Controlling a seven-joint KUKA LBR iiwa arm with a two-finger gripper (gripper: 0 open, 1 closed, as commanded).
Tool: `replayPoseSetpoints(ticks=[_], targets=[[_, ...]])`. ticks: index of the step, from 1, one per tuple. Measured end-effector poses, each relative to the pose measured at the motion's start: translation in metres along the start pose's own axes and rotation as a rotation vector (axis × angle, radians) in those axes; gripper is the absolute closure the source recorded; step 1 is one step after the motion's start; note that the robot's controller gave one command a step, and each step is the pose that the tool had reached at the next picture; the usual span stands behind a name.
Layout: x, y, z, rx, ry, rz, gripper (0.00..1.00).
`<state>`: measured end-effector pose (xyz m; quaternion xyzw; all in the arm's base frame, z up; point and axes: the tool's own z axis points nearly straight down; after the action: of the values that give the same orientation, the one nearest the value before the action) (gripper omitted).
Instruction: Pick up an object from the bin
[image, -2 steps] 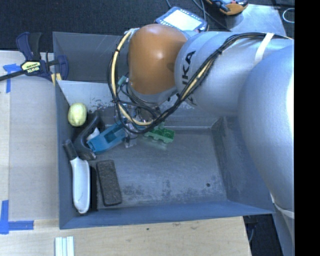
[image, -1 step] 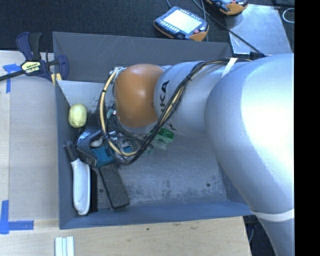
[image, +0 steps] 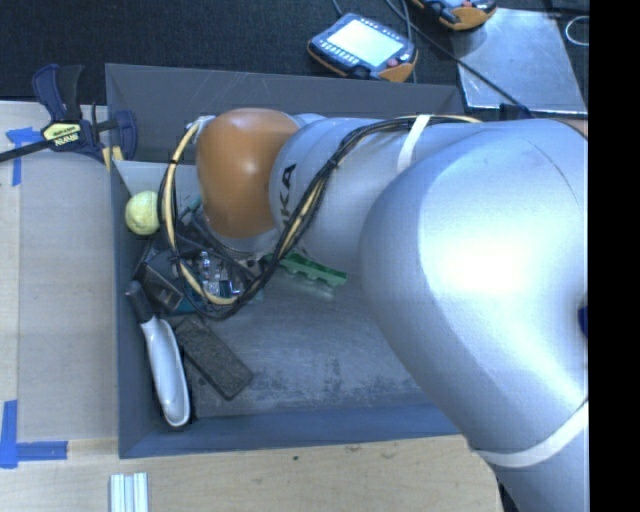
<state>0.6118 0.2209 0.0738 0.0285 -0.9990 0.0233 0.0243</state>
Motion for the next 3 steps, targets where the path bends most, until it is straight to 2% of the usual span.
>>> replayPoseSetpoints(ticks=[1,2,3], targets=[[0.023,-0.002,0.005,0.005,-0.006,-0.081,1.00],[0.012,0.007,0.005,0.021,0.000,-0.088,1.00],[-0.010,-0.003,0.006,0.028,0.018,-0.294,1.00]])
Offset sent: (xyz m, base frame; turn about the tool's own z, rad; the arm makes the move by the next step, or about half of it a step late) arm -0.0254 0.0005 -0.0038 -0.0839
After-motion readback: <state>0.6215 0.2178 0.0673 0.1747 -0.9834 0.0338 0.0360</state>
